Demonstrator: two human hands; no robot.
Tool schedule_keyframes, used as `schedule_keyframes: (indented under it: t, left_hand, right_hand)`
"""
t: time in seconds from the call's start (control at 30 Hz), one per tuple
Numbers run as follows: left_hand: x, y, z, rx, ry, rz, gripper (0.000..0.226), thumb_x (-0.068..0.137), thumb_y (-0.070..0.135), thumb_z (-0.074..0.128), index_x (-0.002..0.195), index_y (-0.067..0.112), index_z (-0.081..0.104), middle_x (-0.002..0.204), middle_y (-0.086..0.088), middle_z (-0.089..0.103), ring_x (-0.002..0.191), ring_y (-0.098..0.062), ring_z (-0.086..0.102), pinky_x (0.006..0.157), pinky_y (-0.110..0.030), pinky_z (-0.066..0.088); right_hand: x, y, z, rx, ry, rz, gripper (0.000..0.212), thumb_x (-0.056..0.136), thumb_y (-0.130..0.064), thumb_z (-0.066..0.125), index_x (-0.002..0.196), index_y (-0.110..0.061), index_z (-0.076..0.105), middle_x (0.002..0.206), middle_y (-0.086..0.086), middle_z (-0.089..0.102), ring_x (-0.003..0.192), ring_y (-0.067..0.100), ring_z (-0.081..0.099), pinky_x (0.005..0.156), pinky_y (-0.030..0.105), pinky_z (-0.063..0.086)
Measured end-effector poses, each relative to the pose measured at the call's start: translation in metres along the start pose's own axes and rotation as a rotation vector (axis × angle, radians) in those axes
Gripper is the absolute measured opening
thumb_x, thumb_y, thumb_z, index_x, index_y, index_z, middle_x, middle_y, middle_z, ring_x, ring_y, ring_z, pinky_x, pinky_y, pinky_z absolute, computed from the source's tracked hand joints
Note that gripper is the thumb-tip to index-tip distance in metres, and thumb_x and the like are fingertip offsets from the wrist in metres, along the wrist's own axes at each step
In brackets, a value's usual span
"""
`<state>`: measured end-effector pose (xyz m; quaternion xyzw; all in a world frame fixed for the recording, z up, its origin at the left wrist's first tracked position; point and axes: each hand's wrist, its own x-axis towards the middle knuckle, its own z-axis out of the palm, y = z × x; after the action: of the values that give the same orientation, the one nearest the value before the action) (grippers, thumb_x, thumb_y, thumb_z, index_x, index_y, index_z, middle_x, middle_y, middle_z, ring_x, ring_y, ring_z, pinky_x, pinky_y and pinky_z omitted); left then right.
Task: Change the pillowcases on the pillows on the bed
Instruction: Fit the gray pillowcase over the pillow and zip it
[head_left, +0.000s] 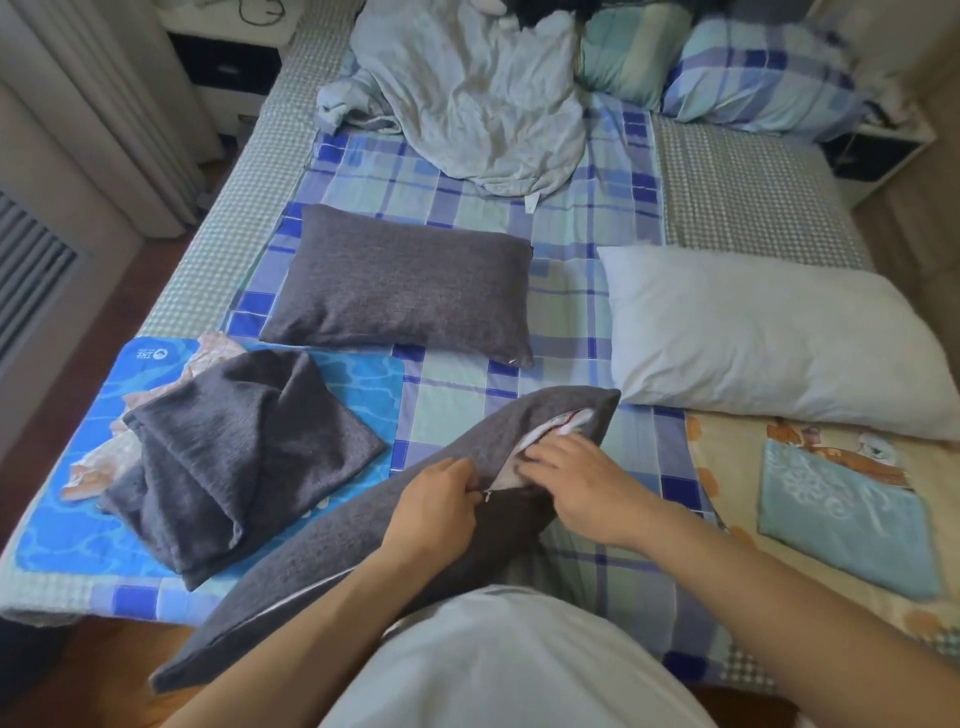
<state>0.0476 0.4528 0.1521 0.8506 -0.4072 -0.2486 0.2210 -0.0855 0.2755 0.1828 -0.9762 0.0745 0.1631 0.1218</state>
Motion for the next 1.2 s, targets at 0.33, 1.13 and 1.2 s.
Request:
schedule_keyframes:
  t: [0.33, 1.13, 1.2]
  left_hand:
    - [-0.017, 0.003, -0.002, 0.026, -0.050, 0.230, 0.009, 0.091, 0.021, 0.060, 0.082, 0.022, 0.060, 0.086, 0.008, 0.059, 0.082, -0.017, 0.056, 0.074, -0.037, 0.049]
    - [-0.027, -0.005, -0.004, -0.099, 0.070, 0.189, 0.009, 0.099, 0.019, 0.061, 0.095, 0.026, 0.064, 0.121, 0.012, 0.053, 0.108, -0.009, 0.052, 0.100, -0.022, 0.042]
    - [-0.026, -0.004, -0.005, -0.087, 0.085, 0.165, 0.008, 0.099, 0.020, 0.062, 0.095, 0.026, 0.064, 0.115, 0.013, 0.054, 0.103, -0.010, 0.052, 0.096, -0.024, 0.044]
  right_hand:
    - [0.031, -0.029, 0.003, -0.083, -0.464, 0.034, 0.063, 0.091, -0.027, 0.055, 0.151, -0.018, 0.037, 0.156, 0.012, 0.036, 0.144, 0.032, 0.031, 0.120, 0.045, 0.018]
    - [0.015, 0.066, -0.022, -0.159, 0.413, 0.141, 0.025, 0.083, -0.020, 0.070, 0.104, -0.016, 0.057, 0.107, 0.004, 0.054, 0.097, 0.023, 0.049, 0.084, 0.035, 0.047]
    - [0.021, 0.076, -0.027, -0.223, 0.420, 0.115, 0.018, 0.080, -0.010, 0.068, 0.094, -0.013, 0.058, 0.096, 0.005, 0.055, 0.084, 0.023, 0.050, 0.071, 0.035, 0.048]
